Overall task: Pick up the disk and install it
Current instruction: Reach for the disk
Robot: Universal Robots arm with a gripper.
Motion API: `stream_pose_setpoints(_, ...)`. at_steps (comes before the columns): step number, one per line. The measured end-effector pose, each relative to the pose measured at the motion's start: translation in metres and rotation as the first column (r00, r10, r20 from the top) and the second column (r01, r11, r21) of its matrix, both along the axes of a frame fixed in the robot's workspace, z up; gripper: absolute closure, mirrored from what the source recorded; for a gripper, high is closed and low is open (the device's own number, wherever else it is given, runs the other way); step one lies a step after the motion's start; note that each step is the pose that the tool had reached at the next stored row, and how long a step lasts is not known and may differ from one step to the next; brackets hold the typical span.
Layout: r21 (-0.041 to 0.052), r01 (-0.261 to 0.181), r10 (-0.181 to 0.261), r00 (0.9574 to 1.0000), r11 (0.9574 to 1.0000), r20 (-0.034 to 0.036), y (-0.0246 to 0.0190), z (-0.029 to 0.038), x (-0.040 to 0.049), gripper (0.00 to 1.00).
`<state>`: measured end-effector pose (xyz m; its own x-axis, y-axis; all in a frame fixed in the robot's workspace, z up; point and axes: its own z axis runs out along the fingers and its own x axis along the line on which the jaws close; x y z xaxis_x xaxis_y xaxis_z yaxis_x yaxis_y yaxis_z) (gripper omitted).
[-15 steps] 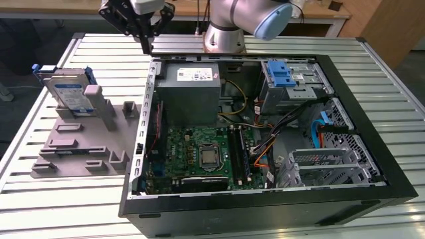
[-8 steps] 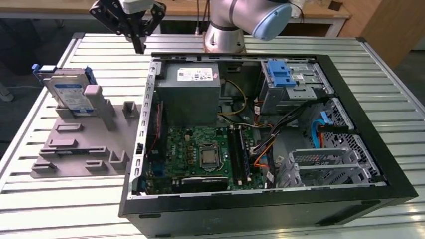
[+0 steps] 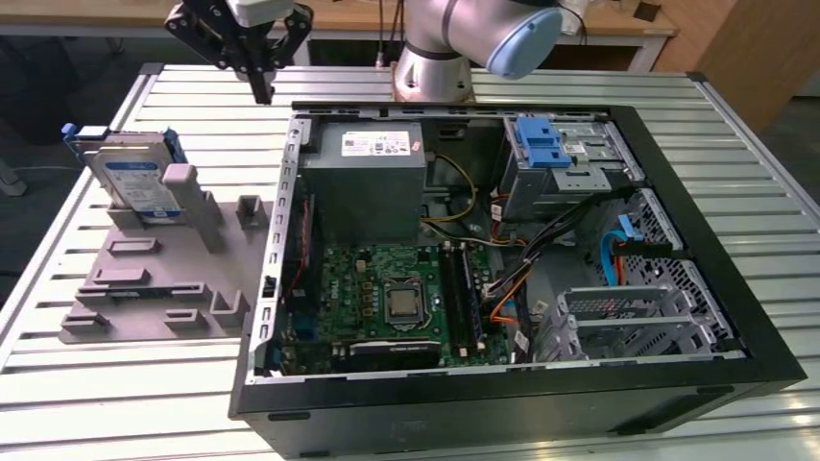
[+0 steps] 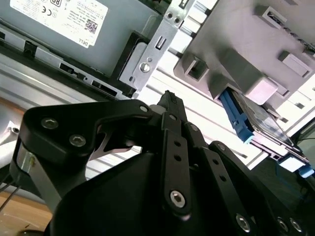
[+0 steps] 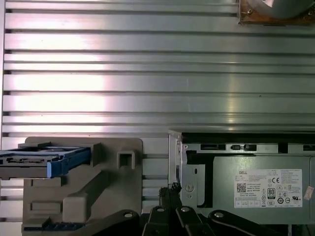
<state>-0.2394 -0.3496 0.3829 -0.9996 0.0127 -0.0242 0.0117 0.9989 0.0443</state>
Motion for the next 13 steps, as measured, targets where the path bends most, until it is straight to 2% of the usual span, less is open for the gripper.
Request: stream_pose_setpoints(13, 0.0000, 0.000, 0.000, 1.0000, 1.0000, 0.0000, 0.0047, -0.0014, -0.0261, 0.89)
